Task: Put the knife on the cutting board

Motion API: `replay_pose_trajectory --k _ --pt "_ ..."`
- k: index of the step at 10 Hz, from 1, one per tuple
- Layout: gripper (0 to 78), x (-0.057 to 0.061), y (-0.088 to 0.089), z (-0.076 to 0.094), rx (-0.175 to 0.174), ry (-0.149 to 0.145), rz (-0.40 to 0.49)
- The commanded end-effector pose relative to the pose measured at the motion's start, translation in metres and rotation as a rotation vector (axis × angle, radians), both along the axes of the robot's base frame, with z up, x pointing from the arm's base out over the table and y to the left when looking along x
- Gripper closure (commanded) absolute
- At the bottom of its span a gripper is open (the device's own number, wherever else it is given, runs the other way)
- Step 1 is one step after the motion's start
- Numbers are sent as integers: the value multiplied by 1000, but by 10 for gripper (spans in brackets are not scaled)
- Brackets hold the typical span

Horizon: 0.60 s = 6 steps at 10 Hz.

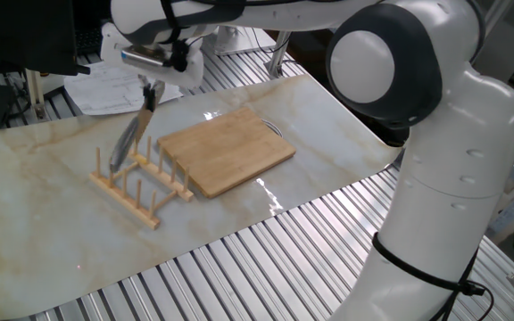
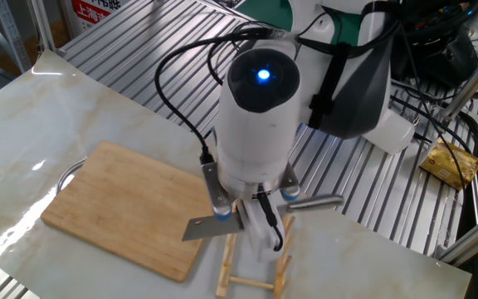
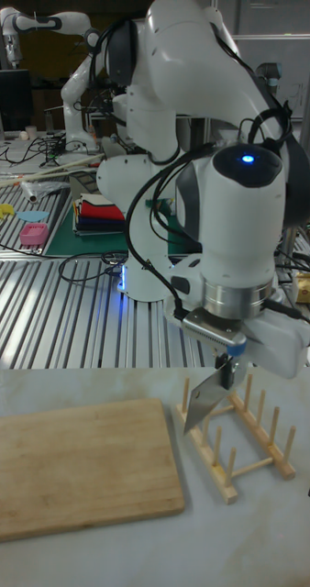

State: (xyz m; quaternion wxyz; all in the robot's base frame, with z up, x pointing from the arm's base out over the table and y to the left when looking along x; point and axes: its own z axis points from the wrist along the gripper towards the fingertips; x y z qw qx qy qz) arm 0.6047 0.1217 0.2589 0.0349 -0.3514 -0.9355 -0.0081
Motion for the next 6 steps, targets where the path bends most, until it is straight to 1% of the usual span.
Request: replay_pose_trajectory --k 1,2,3,4,6 --pt "764 15 -37 6 -39 -9 353" --pt "764 17 -40 6 -39 -8 376" --pt "764 17 -41 6 -40 -8 382" --pt "764 19 -48 2 -46 -8 428" --pt "764 21 -54 -1 -45 -15 467"
